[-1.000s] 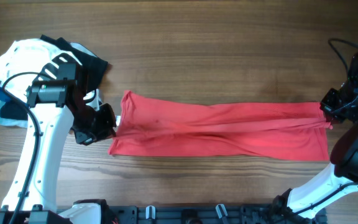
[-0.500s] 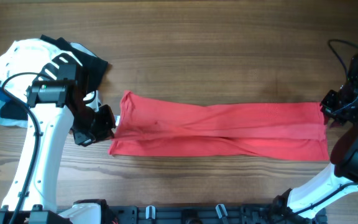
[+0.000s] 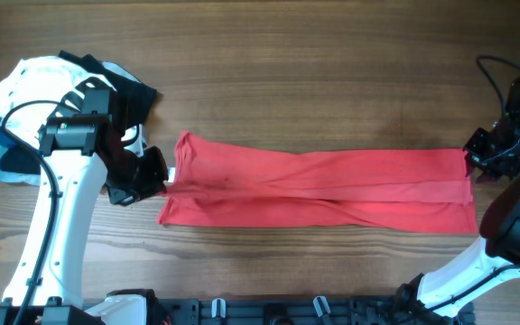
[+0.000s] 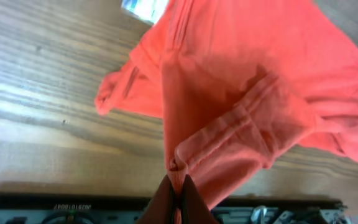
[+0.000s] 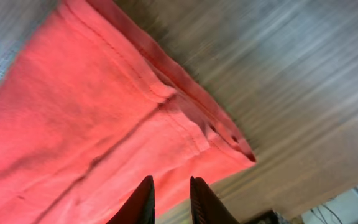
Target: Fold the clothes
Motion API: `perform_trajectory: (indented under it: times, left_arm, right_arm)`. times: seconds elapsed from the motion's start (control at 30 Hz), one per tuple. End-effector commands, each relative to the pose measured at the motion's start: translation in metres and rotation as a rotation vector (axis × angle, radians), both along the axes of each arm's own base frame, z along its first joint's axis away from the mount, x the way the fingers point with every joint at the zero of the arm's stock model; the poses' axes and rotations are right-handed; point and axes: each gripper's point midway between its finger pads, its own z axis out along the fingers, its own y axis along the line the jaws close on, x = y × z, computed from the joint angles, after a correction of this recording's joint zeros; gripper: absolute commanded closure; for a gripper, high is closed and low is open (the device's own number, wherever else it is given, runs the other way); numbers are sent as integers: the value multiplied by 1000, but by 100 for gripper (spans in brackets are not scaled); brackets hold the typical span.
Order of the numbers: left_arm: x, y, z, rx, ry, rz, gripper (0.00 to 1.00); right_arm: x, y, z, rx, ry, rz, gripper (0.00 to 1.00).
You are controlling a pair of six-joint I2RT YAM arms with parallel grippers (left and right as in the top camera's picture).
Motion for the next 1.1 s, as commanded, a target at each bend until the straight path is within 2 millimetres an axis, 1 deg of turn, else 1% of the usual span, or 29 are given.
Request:
perform_trajectory:
  times: [0.0,0.07,0.13,0.2,0.23,0.37,0.4,0.47,0.53,0.73,0.9,0.97,1.03,1.07]
  left_arm:
    - [11,1,1,-2,-57,-7,96]
    - [24,0,2,-1,-111,-10,96]
    - [35,-3,3,-1,-156,-22,96]
    - [48,-13,4,-5,-214,-58,96]
    - [58,-26,2,-10,-244,-101,96]
    - [70,-51,-11,-4,-261,-187,96]
    - [76,-60,-22,13,-255,-219,96]
    - [80,-68,-32,14,-248,-241,96]
    - [87,-76,-48,19,-232,-264,96]
    - [106,-79,-84,52,-215,-269,96]
    - [125,-80,-93,63,-263,-263,96]
    - [126,-76,-99,90,-254,-258,96]
    - [122,-70,-108,122,-219,-256,95]
    - [120,-68,-113,137,-204,-256,94]
  right_arm:
    - [-1,13,-12,60,-33,25,80]
    - [-8,19,-30,72,-24,23,80]
    - [-14,21,-41,76,-19,22,79]
    - [-17,30,-55,109,-33,16,77]
    - [-21,34,-61,118,-33,14,76]
    - [-21,34,-64,116,-35,14,76]
    - [-21,34,-64,117,-35,14,75]
    - [-21,34,-64,116,-35,14,75]
    - [-21,34,-64,117,-35,14,75]
    - [-21,34,-64,116,-35,14,75]
    - [-20,34,-64,115,-38,14,75]
    - [-21,34,-64,115,-38,15,75]
    - [-20,34,-64,115,-39,14,75]
    - [-20,34,-64,117,-39,14,68]
